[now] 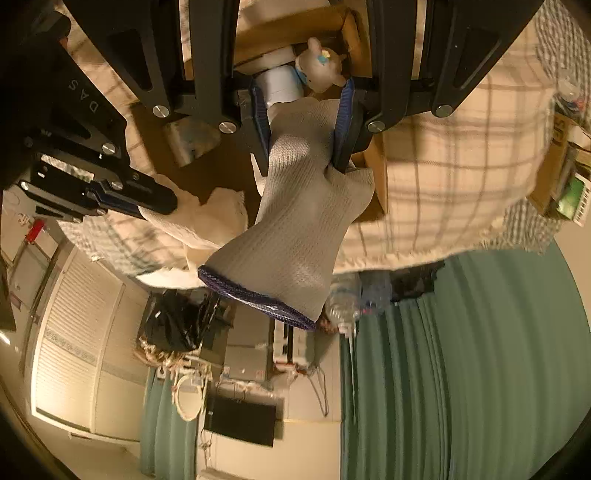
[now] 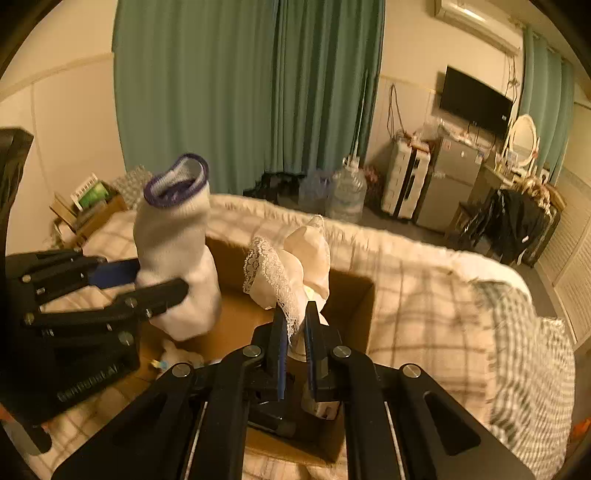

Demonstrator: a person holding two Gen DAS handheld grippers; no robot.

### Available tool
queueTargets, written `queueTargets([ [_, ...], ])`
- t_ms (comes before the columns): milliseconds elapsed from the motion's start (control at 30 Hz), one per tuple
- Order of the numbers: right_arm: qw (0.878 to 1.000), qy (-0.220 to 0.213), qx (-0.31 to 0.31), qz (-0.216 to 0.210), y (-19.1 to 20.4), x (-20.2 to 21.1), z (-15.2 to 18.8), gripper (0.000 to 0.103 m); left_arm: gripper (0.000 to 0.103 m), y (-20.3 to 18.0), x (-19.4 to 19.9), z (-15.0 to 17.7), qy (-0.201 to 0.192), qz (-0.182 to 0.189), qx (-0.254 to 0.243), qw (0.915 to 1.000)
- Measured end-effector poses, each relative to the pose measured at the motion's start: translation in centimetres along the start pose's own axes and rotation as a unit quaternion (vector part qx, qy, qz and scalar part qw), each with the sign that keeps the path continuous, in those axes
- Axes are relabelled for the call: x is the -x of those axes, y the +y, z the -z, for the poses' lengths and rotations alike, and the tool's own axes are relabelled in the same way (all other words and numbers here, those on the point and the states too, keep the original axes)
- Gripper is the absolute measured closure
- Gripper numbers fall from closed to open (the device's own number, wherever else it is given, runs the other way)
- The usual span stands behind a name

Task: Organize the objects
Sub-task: 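Lower the sock into the box while the right tool drops the lace cloth in, then grasp the rim of the white paper tube ring with the left tool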

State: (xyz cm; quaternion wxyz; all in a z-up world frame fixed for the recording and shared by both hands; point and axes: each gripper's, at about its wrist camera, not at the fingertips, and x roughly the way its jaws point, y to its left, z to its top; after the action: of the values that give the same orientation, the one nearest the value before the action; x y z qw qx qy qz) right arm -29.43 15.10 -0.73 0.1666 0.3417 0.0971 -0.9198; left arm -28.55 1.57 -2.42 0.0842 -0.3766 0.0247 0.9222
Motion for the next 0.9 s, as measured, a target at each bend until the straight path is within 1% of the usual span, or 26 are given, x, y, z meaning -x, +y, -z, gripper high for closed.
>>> queueTargets([
  [100, 1.0, 0.017, -0.005, 0.0, -0.4, -1.9, 1.6, 0.096, 0.071, 0.6, -1.6, 1.0, 0.011, 0.002, 0.004, 0.9999],
  [200, 1.0, 0.019, -0.013, 0.008, -0.9, -2.6, 2.5, 0.095, 0.071, 0.9, -2.8, 1.9, 0.025, 0.009, 0.011, 0.9996],
  [267, 1.0, 0.01, -0.02, 0.013, -1.2, -2.0, 2.5, 0.093, 0.066, 1.1, -2.7, 2.3, 0.029, 0.011, 0.022, 0.9993],
  [300, 1.0, 0.003, -0.024, 0.016, -1.3, -1.5, 2.3, 0.085, 0.058, 1.3, -2.6, 2.3, 0.029, 0.009, 0.028, 0.9992],
  [333, 0.999, -0.004, -0.028, 0.021, -1.4, -0.9, 2.1, 0.07, 0.052, 1.4, -2.2, 2.4, 0.026, 0.009, 0.035, 0.999],
  [367, 0.999, -0.013, -0.033, 0.027, -1.5, -0.1, 1.9, 0.061, 0.049, 1.5, -1.5, 2.4, 0.02, 0.008, 0.043, 0.9989],
  [400, 0.998, -0.025, -0.04, 0.034, -1.6, 1.1, 1.8, 0.048, 0.039, 1.6, -0.9, 2.4, 0.015, 0.006, 0.049, 0.9987],
  [433, 0.998, -0.034, -0.045, 0.037, -1.5, 2.1, 1.7, 0.046, 0.031, 1.8, 0.0, 2.4, 0.01, 0.005, 0.054, 0.9985],
  [500, 0.997, -0.043, -0.052, 0.043, -1.6, 4.3, 1.7, 0.045, 0.028, 1.8, 2.3, 2.2, -0.008, -0.001, 0.055, 0.9985],
  [567, 0.996, -0.049, -0.052, 0.053, -1.3, 6.7, 1.8, 0.038, 0.024, 1.8, 4.5, 2.0, -0.023, -0.009, 0.05, 0.9984],
  [600, 0.996, -0.053, -0.049, 0.058, -1.0, 7.9, 1.8, 0.034, 0.02, 1.7, 5.9, 1.9, -0.033, -0.01, 0.048, 0.9983],
  [667, 0.994, -0.063, -0.049, 0.073, -0.7, 10.3, 1.9, 0.03, 0.019, 1.5, 8.6, 1.8, -0.054, -0.006, 0.041, 0.9977],
  [700, 0.993, -0.069, -0.05, 0.084, -0.5, 11.9, 2.0, 0.027, 0.016, 1.3, 10.0, 1.9, -0.064, -0.006, 0.035, 0.9973],
  [733, 0.992, -0.073, -0.05, 0.088, -0.2, 13.0, 2.2, 0.023, 0.006, 1.1, 11.2, 1.9, -0.072, -0.01, 0.029, 0.9969],
  [767, 0.992, -0.078, -0.049, 0.09, 0.1, 14.2, 2.3, 0.022, 0.001, 0.8, 12.5, 1.9, -0.082, -0.016, 0.024, 0.9962],
  [833, 0.991, -0.088, -0.045, 0.093, 0.7, 16.5, 2.6, 0.016, 0.0, 0.4, 14.8, 2.5, -0.105, -0.023, 0.018, 0.9941],
  [900, 0.99, -0.095, -0.04, 0.097, 1.3, 18.0, 2.9, 0.013, 0.0, 0.0, 16.6, 3.3, -0.113, -0.024, 0.012, 0.9932],
])
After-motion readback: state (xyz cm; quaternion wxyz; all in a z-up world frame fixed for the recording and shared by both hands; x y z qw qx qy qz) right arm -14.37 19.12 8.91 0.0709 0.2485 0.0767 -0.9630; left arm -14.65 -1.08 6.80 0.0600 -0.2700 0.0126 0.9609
